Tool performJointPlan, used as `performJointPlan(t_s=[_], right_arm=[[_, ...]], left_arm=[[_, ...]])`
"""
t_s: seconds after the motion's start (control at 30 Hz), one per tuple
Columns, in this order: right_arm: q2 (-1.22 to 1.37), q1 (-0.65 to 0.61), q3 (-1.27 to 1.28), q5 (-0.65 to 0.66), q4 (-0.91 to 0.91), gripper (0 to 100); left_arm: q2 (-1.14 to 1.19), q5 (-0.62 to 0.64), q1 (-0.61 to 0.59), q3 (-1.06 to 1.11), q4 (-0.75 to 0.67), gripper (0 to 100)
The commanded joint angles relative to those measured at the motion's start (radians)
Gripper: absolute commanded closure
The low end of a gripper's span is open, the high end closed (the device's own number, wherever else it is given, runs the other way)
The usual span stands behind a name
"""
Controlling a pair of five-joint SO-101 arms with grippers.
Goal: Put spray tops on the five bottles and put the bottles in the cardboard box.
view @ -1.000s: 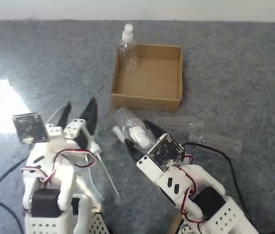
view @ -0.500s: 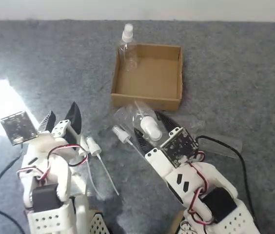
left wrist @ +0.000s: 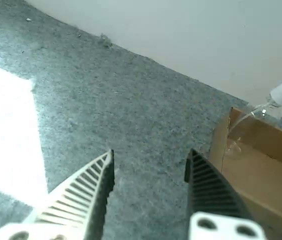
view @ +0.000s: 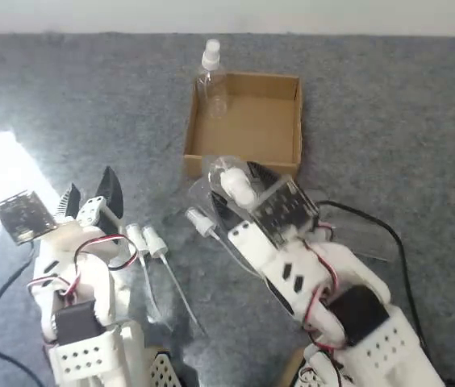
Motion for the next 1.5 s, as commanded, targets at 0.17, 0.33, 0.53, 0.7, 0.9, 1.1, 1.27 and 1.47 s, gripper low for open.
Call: performJointPlan(t_s=[0.17,0.33,0.53,0.7,0.9,1.1,1.27,1.47], right_arm=[[0.32,0.016,-0.267,0.017,-0.002,88.8],[0.476,0.016,-0.381,0.015,-0.004,88.7],[0.665,0.038,-0.535,0.014,-0.004,88.7],[0.809,0.065,-0.672,0.014,-0.004,88.7],[0.966,0.067,-0.801,0.014,-0.002,88.7],[1.109,0.107,-0.918,0.012,-0.004,88.7],[1.225,0.147,-1.013,-0.041,-0.004,88.7],[1.345,0.157,-1.1,-0.043,-0.004,88.7]], left_arm=[[-0.012,0.015,-0.003,0.002,-0.031,78],[-0.012,0.015,-0.003,0.004,-0.028,78],[-0.012,0.015,-0.003,0.004,-0.028,78],[-0.012,0.015,-0.003,0.005,-0.028,78],[-0.012,0.015,-0.003,0.013,-0.029,78],[-0.012,0.015,-0.003,0.013,-0.028,78],[-0.012,0.015,-0.003,0.013,-0.028,78],[-0.012,0.015,-0.003,0.013,-0.028,78]])
